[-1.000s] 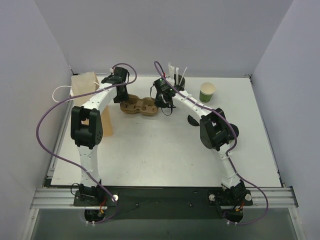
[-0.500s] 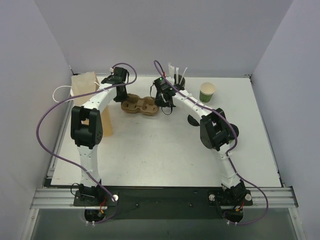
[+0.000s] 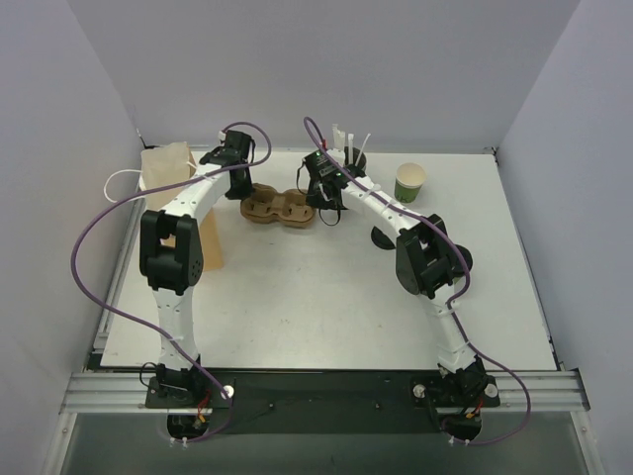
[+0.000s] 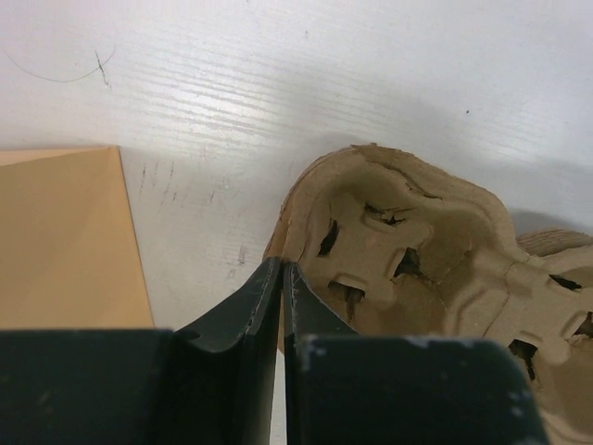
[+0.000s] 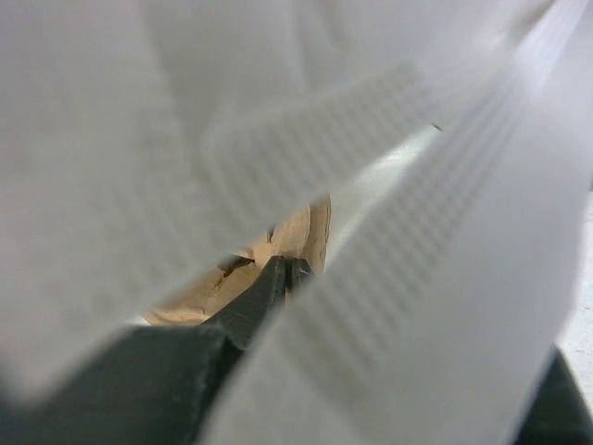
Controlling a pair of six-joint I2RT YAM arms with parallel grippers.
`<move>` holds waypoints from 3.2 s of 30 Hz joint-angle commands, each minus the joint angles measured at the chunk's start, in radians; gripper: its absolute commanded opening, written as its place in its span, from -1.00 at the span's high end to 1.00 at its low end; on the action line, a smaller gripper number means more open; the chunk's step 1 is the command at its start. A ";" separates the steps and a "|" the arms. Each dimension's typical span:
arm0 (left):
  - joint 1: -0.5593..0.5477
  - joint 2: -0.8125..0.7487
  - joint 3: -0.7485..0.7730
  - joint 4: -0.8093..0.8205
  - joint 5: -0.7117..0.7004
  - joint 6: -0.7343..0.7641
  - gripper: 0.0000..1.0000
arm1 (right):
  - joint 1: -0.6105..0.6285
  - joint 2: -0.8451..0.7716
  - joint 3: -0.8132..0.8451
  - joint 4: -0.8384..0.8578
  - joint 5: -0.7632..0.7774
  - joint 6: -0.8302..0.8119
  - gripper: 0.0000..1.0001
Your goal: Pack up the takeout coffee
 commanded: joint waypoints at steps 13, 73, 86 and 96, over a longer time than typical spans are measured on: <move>-0.004 -0.099 0.118 0.002 0.035 0.017 0.75 | 0.010 -0.080 0.038 -0.012 0.038 -0.019 1.00; -0.408 -0.740 -0.366 -0.030 0.196 -0.156 -0.27 | -0.105 -0.928 -0.974 -0.078 -0.003 -0.045 0.19; 0.318 -0.682 0.131 -0.347 -0.047 -0.061 0.06 | -0.050 -0.803 -0.829 -0.068 -0.138 -0.080 0.19; 0.404 -0.441 0.285 -0.429 0.036 0.026 0.13 | -0.048 -0.787 -0.821 -0.071 -0.169 -0.111 0.19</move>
